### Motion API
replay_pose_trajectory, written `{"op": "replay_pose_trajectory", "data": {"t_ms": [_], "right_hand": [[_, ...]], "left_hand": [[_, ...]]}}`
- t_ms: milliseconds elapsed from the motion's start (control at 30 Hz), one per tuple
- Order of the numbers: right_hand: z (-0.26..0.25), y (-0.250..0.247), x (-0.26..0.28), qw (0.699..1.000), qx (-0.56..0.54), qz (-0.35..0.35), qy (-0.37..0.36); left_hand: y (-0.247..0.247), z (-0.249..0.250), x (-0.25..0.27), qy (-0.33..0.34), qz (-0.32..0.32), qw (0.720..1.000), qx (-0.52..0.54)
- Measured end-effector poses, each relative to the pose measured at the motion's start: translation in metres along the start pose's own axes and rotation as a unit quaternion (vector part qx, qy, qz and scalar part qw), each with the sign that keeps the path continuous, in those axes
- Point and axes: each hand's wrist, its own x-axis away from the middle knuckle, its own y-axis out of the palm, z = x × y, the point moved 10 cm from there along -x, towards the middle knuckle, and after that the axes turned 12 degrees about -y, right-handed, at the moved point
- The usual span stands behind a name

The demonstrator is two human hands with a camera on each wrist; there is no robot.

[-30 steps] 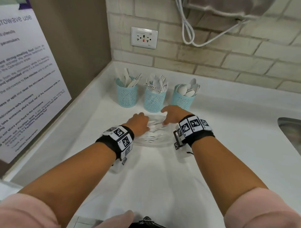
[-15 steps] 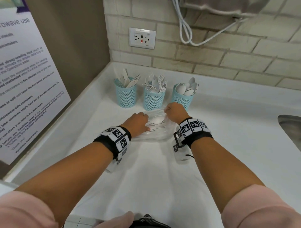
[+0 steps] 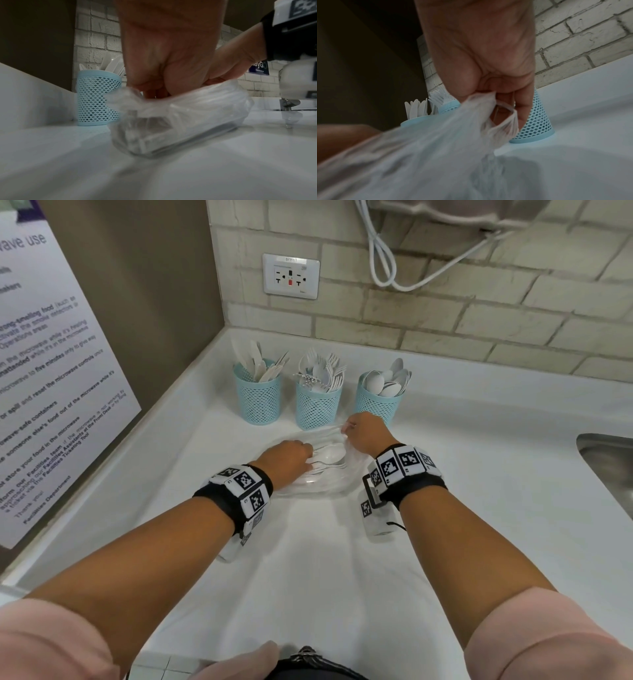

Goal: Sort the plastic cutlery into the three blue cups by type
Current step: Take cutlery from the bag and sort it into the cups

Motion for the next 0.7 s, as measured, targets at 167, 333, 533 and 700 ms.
{"op": "replay_pose_trajectory", "data": {"t_ms": [167,333,533,700], "right_hand": [[0.002,0.001,0.001,1.0,-0.015,0.001,0.004],[0.001,0.001,0.004,1.0,-0.006,-0.006,0.002],[0.006,0.002,0.007,1.0,-0.015,-0.02,0.013],[0.005,0.001,0.01,1.0,-0.017,-0.018,0.013]], "left_hand": [[0.001,0.003,0.002,0.014,-0.014,1.0,0.008],[0.001,0.004,0.003,0.011,-0.016,1.0,0.012],[-0.001,0.007,0.008,0.024,-0.012,0.999,0.019],[0.002,0.008,0.011,0.036,-0.02,0.999,0.01]]}}
